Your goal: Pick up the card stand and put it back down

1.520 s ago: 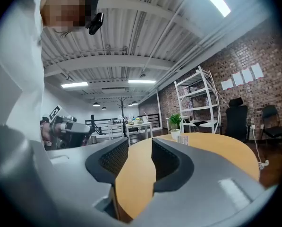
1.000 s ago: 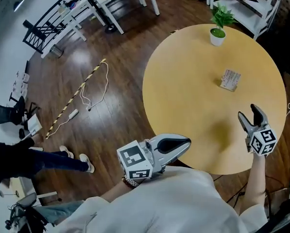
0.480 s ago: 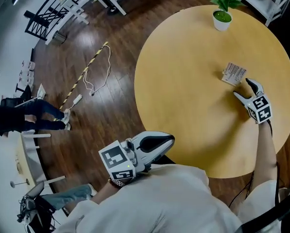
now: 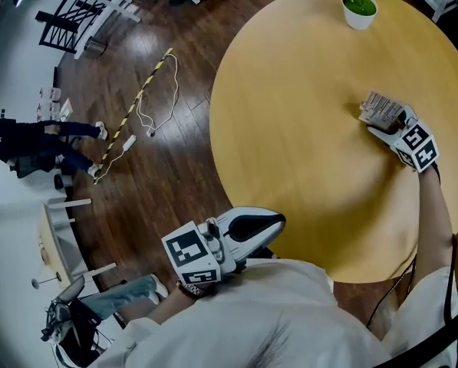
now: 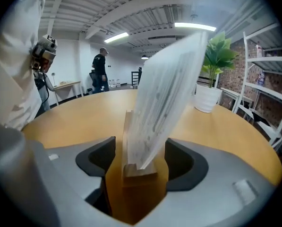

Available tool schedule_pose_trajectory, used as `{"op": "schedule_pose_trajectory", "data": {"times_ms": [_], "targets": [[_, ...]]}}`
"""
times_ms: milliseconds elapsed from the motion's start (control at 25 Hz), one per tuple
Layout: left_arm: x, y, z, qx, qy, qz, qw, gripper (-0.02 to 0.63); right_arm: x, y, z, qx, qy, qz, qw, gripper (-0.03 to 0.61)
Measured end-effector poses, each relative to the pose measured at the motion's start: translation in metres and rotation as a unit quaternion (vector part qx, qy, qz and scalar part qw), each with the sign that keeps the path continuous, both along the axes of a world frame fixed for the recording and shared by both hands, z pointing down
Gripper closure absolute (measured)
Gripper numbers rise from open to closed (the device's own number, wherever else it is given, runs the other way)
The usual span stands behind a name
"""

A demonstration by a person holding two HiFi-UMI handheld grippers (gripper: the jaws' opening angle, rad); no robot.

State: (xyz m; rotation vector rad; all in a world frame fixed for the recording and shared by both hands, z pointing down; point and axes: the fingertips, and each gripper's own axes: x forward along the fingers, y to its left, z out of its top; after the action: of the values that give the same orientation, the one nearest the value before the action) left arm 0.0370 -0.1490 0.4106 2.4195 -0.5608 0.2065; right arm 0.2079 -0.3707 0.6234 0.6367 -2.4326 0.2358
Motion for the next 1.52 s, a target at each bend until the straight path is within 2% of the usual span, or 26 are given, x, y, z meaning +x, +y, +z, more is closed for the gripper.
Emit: {"op": "schedule_pose_trajectory", "data": {"times_ms": [160, 320, 480, 600, 640, 840, 1120, 1320, 1520], "targets": [[-0.002, -0.006, 0.005, -0.010, -0.002, -0.009, 0.9999, 0.629, -0.003, -0.002, 0.011, 0.006, 0.025, -0.011, 1.000, 0.308], [-0.004, -0.008, 0.014, -0.023, -0.001, -0.011, 0.9997, 0.629, -0.008, 0.006, 0.014, 0.038, 0.047, -0.033, 0.998, 0.360], [0.000, -0.009, 0.015, -0.024, -0.001, -0.005, 0.9997, 0.629, -0.007, 0.008, 0.012, 0.038, 0.042, -0.005, 0.998, 0.374], [0.001, -0.011, 0.016, -0.026, 0.000, -0.005, 0.9997, 0.629, -0.005, 0.008, 0.008, 0.035, 0.021, 0.021, 0.999, 0.392], [0.001, -0.012, 0.017, -0.026, 0.000, -0.005, 0.9996, 0.629, -0.003, 0.007, 0.007, 0.034, 0.016, 0.032, 0.999, 0.419], [0.004, -0.013, 0.017, -0.029, 0.001, -0.001, 0.9996, 0.629, 0.005, 0.003, 0.005, 0.034, 0.005, 0.059, 0.998, 0.420], [-0.001, -0.012, 0.015, -0.030, 0.001, -0.011, 0.9995, 0.629, 0.016, 0.008, -0.017, 0.044, -0.044, 0.113, 0.992, 0.422], [-0.003, -0.007, 0.017, -0.016, 0.005, -0.009, 0.9998, 0.629, 0.016, 0.026, -0.064, 0.078, -0.089, 0.131, 0.984, 0.422], [-0.004, -0.001, -0.002, 0.008, 0.021, -0.004, 0.9998, 0.629, 0.006, 0.062, -0.145, 0.115, -0.149, 0.142, 0.972, 0.423]]}}
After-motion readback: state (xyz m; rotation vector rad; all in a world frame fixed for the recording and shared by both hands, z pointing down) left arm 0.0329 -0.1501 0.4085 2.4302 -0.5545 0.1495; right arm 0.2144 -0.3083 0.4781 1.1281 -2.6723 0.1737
